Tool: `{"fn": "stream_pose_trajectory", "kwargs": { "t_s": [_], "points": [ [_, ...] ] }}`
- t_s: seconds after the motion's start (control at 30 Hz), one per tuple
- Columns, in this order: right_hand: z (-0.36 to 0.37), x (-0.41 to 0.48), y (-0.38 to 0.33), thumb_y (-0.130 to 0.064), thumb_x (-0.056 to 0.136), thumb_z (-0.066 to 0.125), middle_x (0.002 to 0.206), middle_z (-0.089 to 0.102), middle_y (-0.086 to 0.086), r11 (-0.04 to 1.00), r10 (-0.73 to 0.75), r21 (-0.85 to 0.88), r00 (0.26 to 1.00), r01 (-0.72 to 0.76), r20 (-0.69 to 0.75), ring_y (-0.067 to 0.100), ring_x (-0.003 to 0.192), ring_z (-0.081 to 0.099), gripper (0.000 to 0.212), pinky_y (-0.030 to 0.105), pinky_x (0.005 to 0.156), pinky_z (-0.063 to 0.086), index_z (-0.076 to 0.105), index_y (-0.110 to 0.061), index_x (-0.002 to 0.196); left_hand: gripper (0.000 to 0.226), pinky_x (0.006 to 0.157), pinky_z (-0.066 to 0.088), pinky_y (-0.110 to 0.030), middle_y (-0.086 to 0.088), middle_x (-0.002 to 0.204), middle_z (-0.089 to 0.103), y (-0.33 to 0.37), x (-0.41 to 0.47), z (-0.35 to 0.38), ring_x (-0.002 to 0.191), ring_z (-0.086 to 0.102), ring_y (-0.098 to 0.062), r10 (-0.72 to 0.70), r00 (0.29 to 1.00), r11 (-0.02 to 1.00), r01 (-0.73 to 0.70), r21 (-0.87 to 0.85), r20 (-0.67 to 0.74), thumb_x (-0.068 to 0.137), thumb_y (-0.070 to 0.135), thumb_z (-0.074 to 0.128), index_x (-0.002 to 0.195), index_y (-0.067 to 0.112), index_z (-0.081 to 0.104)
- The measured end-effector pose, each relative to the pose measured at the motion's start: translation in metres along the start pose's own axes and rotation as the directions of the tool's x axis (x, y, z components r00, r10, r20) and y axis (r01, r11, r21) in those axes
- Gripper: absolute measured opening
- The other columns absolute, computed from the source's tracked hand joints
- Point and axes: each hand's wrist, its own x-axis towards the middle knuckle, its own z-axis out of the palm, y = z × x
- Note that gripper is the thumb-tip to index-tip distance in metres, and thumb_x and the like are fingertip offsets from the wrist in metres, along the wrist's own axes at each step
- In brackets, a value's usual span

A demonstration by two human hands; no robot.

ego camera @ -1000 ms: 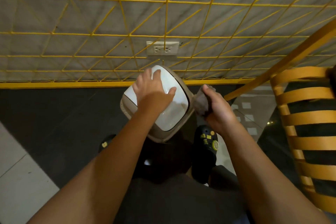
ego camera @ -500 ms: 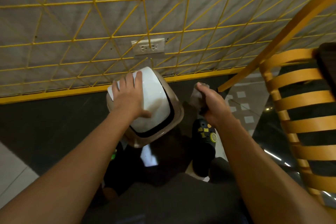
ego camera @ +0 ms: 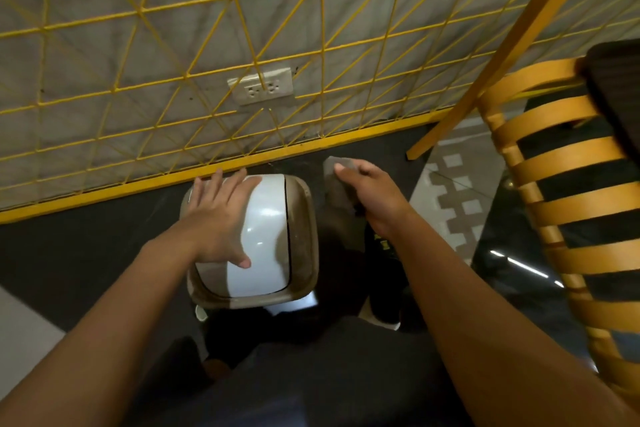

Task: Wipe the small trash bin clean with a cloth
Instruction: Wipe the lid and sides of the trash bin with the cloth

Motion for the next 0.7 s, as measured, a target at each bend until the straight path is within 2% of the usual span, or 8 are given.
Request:
{"fn": "stream_pose_trajectory", "kwargs": {
  "t_s": [0.1, 0.17, 0.3, 0.43, 0.5, 0.6, 0.7],
  "points": [
    [0.006, -0.003, 0.002, -0.024, 0.09, 0.057, 0.117, 0.062, 0.013, 0.995, -0.062, -0.081, 0.997, 0.066, 0.052, 0.027, 0.108, 0.058, 0.031, 0.042, 0.093, 0.05, 0.058, -0.012, 0.119, 0.107, 0.112, -0.012, -0.048, 0.003, 0.156, -0.011, 0.011, -0.006, 0.006, 0.141, -0.02, -0.026, -0.033, 0.996, 0.987, 0.019, -0.159, -0.087, 0.064, 0.073, 0.052, 0.145, 0.031, -0.003],
    [0.016, -0.006, 0.006, -0.026, 0.091, 0.055, 0.122, 0.059, 0.011, 0.976, -0.113, -0.174, 0.986, 0.133, 0.12, 0.025, 0.112, 0.055, 0.034, 0.04, 0.094, 0.049, 0.056, -0.015, 0.123, 0.094, 0.113, -0.009, -0.048, 0.001, 0.156, 0.0, 0.021, -0.008, 0.012, 0.142, -0.013, -0.025, -0.065, 0.976, 0.979, 0.022, -0.205, -0.206, 0.071, 0.07, 0.043, 0.146, 0.027, 0.006],
    [0.037, -0.003, 0.009, -0.027, 0.093, 0.05, 0.126, 0.058, 0.011, 0.9, -0.216, -0.351, 0.963, 0.26, 0.16, 0.025, 0.117, 0.052, 0.036, 0.039, 0.099, 0.045, 0.054, -0.013, 0.126, 0.083, 0.113, -0.01, -0.047, -0.002, 0.154, 0.011, 0.029, -0.003, 0.019, 0.143, -0.006, -0.025, -0.105, 0.949, 0.973, 0.037, -0.227, -0.297, 0.079, 0.055, 0.054, 0.145, 0.022, 0.015],
    [0.041, 0.006, 0.008, -0.025, 0.094, 0.05, 0.132, 0.053, 0.017, 0.902, -0.179, -0.378, 0.978, 0.208, 0.11, 0.03, 0.123, 0.047, 0.039, 0.039, 0.104, 0.04, 0.051, -0.007, 0.129, 0.081, 0.112, -0.013, -0.045, 0.0, 0.155, 0.01, 0.027, -0.001, 0.021, 0.143, -0.006, -0.023, -0.115, 0.945, 0.959, 0.025, -0.282, -0.307, 0.08, 0.052, 0.057, 0.144, 0.025, 0.016],
    [0.042, 0.003, 0.014, -0.024, 0.095, 0.048, 0.13, 0.054, 0.018, 0.891, -0.18, -0.403, 0.978, 0.208, 0.106, 0.03, 0.121, 0.049, 0.039, 0.036, 0.101, 0.041, 0.05, -0.006, 0.13, 0.079, 0.111, -0.015, -0.044, 0.0, 0.154, 0.01, 0.027, -0.001, 0.024, 0.143, -0.006, -0.021, -0.125, 0.941, 0.952, 0.025, -0.305, -0.315, 0.08, 0.05, 0.058, 0.144, 0.027, 0.017],
    [0.039, -0.011, 0.031, -0.022, 0.096, 0.046, 0.125, 0.055, 0.018, 0.871, -0.147, -0.455, 0.981, 0.188, 0.124, 0.03, 0.114, 0.054, 0.036, 0.038, 0.098, 0.044, 0.051, -0.008, 0.128, 0.08, 0.111, -0.015, -0.045, 0.0, 0.154, 0.01, 0.028, 0.001, 0.025, 0.143, -0.006, -0.021, -0.13, 0.94, 0.949, 0.025, -0.316, -0.315, 0.079, 0.055, 0.056, 0.143, 0.028, 0.017],
    [0.033, -0.029, 0.051, -0.019, 0.095, 0.045, 0.12, 0.058, 0.016, 0.865, -0.103, -0.475, 0.983, 0.163, 0.149, 0.029, 0.107, 0.056, 0.03, 0.037, 0.094, 0.046, 0.056, -0.01, 0.122, 0.086, 0.111, -0.016, -0.045, 0.0, 0.154, 0.01, 0.03, 0.002, 0.025, 0.143, -0.007, -0.023, -0.136, 0.941, 0.948, 0.033, -0.316, -0.311, 0.073, 0.069, 0.047, 0.143, 0.029, 0.018]
  ]
}}
